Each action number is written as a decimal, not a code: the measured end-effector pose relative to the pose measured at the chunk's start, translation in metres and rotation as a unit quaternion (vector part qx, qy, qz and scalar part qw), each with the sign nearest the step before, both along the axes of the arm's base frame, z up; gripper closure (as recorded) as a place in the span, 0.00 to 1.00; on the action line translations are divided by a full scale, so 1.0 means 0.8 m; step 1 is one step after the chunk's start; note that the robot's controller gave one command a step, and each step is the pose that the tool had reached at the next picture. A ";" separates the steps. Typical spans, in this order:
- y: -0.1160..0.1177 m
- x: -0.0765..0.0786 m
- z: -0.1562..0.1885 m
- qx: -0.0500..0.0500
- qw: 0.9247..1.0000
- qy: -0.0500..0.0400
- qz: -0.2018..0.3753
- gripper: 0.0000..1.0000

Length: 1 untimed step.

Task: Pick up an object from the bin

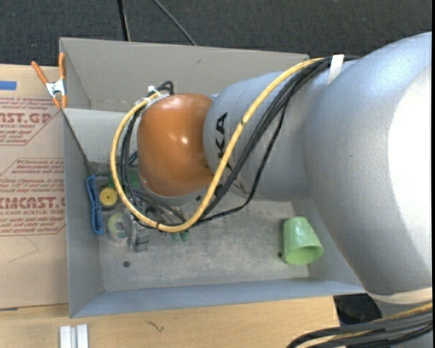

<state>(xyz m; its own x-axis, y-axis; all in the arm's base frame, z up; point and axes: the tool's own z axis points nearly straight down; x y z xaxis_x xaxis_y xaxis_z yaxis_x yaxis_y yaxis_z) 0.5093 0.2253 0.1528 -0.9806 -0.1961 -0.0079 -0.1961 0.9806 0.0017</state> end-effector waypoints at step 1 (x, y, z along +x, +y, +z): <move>0.019 -0.005 0.136 0.001 1.000 -0.002 0.025 1.00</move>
Offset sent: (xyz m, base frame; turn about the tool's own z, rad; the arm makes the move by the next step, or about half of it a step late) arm -0.0058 0.0136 0.1036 -0.0489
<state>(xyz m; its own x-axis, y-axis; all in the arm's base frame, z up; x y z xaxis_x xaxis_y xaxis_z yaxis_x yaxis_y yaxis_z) 0.5055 0.2403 0.2612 -0.9697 -0.2441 -0.0117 -0.2441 0.9697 0.0024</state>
